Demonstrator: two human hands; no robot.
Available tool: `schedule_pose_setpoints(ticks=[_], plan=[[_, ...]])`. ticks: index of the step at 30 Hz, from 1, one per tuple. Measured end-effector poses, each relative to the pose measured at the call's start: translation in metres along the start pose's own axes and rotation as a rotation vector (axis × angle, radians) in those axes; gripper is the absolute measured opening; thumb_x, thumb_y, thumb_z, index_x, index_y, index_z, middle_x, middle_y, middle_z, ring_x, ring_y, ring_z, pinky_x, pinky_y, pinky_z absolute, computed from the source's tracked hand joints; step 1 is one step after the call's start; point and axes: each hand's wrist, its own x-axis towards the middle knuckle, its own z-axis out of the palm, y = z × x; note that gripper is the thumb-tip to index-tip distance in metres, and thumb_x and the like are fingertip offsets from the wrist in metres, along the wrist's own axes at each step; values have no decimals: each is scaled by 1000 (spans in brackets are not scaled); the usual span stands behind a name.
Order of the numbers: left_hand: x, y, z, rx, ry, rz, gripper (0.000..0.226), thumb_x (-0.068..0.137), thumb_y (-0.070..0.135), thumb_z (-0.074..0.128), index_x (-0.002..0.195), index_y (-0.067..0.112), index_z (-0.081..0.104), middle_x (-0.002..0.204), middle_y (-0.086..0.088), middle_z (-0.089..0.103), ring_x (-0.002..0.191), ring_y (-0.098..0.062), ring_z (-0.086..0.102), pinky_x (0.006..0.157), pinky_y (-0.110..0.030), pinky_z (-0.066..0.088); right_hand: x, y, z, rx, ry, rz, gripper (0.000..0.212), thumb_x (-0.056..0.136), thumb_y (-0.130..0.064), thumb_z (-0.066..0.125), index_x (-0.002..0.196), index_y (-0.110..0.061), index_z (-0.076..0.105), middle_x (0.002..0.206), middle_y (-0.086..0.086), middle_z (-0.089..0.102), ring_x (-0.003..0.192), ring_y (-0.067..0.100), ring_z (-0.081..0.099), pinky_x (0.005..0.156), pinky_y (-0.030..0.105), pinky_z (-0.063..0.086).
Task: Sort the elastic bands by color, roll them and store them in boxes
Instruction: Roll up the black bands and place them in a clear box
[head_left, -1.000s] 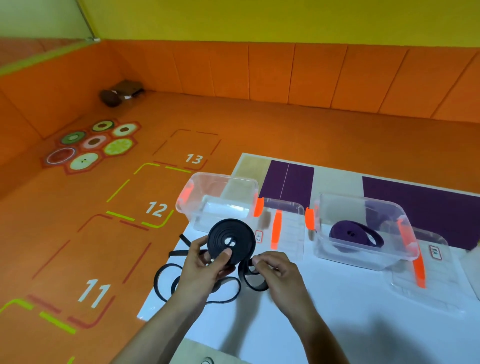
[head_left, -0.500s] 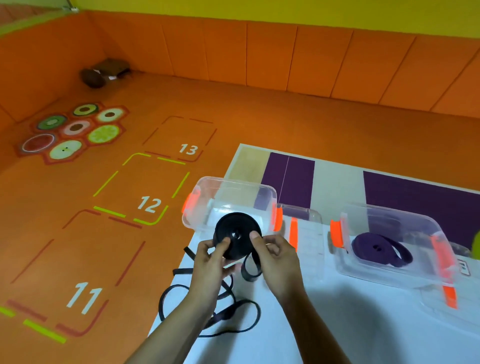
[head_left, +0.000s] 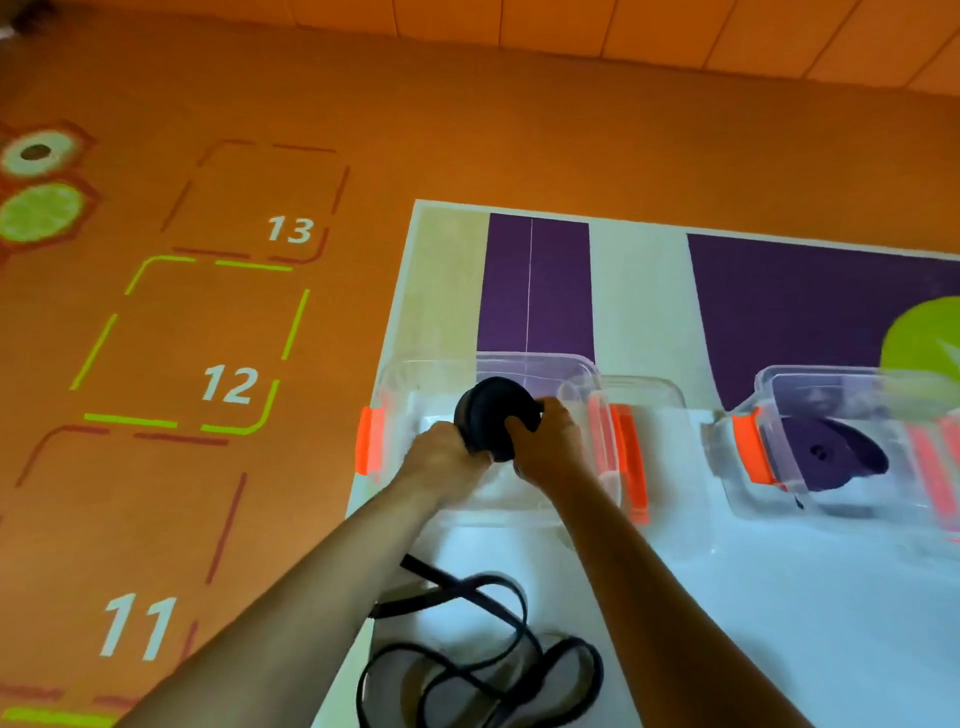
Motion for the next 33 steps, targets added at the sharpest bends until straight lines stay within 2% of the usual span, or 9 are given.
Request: schedule_pose_setpoints(ticks=[2, 6, 8, 12, 15, 18, 23, 28, 33], plan=[[24, -1, 4, 33, -18, -38, 20, 92, 16, 62, 73, 13, 55, 62, -2, 57, 53, -16, 54, 49, -24, 43, 14, 7, 11, -56, -12, 49, 37, 101, -23, 57, 130, -2, 49, 121, 19, 62, 96, 30, 59, 69, 28, 45], [61, -11, 14, 54, -154, -141, 3, 91, 6, 62, 88, 6, 61, 70, -9, 62, 55, -19, 57, 51, -24, 46, 34, 17, 30, -150, -41, 175, 41, 99, -17, 58, 134, -1, 44, 125, 20, 58, 111, 39, 62, 85, 41, 51], [78, -17, 16, 80, -150, -169, 6, 86, -3, 62, 89, 2, 61, 73, -12, 64, 55, -20, 59, 50, -23, 47, 41, 21, 39, -172, -94, 248, 51, 97, -18, 61, 141, -2, 41, 128, 20, 58, 114, 39, 61, 86, 42, 52], [101, -25, 20, 163, -131, -124, 18, 81, -7, 67, 99, -3, 63, 86, -16, 73, 82, -30, 74, 77, -37, 63, 50, 30, 50, -233, -198, 271, 51, 98, -26, 62, 141, -4, 46, 123, 18, 63, 100, 31, 63, 69, 30, 46], [92, -22, 22, 292, -130, -47, 29, 86, 0, 64, 114, -1, 59, 97, -14, 71, 88, -29, 72, 69, -33, 60, 46, 31, 49, -272, -237, 241, 61, 98, -31, 61, 149, -6, 38, 135, 20, 59, 117, 36, 61, 87, 37, 51], [72, -15, 13, 470, -95, 40, 30, 95, 11, 55, 124, 4, 53, 112, -14, 65, 100, -31, 67, 67, -30, 47, 33, 26, 34, -322, -238, 141, 61, 96, -30, 60, 149, -7, 38, 140, 17, 54, 126, 38, 55, 100, 41, 48], [12, -17, -2, 431, 45, 315, 36, 100, 22, 53, 135, 10, 55, 120, -14, 68, 109, -34, 62, 85, -33, 48, -14, 25, -5, -305, -134, -98, 49, 100, -30, 58, 146, -17, 48, 143, 12, 51, 127, 32, 52, 107, 45, 46], [-70, -47, 18, 378, 265, 566, 29, 99, 17, 57, 127, 16, 64, 120, -6, 64, 112, -30, 53, 95, -36, 41, -78, 45, -31, -220, 121, -405, 31, 98, -23, 62, 128, -19, 64, 134, 6, 61, 122, 27, 58, 103, 40, 46], [-138, -93, 67, 445, 532, 676, 22, 91, 19, 59, 112, 19, 67, 109, -2, 63, 99, -29, 53, 87, -41, 45, -137, 96, -37, -197, 254, -559, 24, 93, -15, 65, 117, -17, 68, 121, 6, 65, 112, 27, 60, 96, 33, 41]])
